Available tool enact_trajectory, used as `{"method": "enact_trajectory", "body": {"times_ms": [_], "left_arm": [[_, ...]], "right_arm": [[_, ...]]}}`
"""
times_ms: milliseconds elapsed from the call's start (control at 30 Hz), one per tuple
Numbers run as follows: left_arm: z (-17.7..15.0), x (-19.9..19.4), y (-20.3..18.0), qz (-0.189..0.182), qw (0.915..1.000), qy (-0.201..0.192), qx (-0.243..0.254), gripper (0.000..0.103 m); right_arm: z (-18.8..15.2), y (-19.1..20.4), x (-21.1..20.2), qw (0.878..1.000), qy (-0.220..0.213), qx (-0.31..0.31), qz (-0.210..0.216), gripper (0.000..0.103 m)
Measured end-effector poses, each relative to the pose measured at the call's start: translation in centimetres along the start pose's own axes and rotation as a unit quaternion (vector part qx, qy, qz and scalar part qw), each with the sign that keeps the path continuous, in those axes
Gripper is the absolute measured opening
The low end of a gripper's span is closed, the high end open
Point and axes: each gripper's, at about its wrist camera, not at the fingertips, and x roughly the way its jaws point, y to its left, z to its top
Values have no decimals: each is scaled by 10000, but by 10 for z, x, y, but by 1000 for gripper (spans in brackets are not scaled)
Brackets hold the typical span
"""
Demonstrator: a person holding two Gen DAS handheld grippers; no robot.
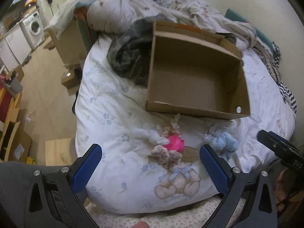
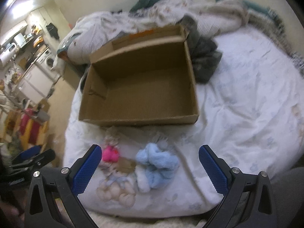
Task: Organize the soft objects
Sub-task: 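Grasp the white sock with the left tool while the right tool grasps the light-blue plush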
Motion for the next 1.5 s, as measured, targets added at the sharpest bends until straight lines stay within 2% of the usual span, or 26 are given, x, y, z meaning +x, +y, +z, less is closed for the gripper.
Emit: {"method": "enact_trajectory", "body": {"times_ms": [100,233,300,333,433,633,767,967,1167,1200,1267,1333,1400,1467,1500], "left_arm": [[17,17,18,320,9989,319,-150,103],[32,45,40,354,9960,671,-469,100],[36,64,43,253,9936,954,-542,85],[37,75,43,229,9920,1112,-558,83],[39,103,42,256,9879,1411,-597,83],[36,144,37,-43,9792,1824,-887,83],[33,162,25,-110,9775,1985,-707,81],[30,186,9,-137,9765,2104,-440,64],[28,197,11,-131,9752,2165,-449,24],[29,196,12,-165,9757,2136,-460,24],[31,186,19,-186,9772,2060,-477,24],[31,174,22,-177,9795,1944,-489,23],[33,167,29,-140,9815,1832,-546,23],[34,158,33,-75,9827,1754,-585,23],[36,153,34,-29,9833,1721,-589,23]], "right_arm": [[10,-8,9,9993,319,35,181,103],[21,-14,25,9974,685,29,214,103],[26,-14,32,9967,802,-116,106,103],[27,-14,34,9967,788,-167,96,103],[30,-19,44,9959,882,-115,159,103],[22,-29,62,9941,1049,91,257,102],[22,-32,67,9929,1128,158,351,98],[21,-40,77,9904,1253,420,397,98],[11,-37,102,9826,1796,286,391,98],[8,-33,107,9811,1885,199,393,96],[4,-25,115,9789,2014,7,332,90],[2,-18,121,9782,2051,-161,273,88],[0,-14,122,9786,2024,-287,252,80],[-1,-9,122,9784,2004,-441,245,50],[-1,-6,123,9783,1999,-469,259,42]]}}
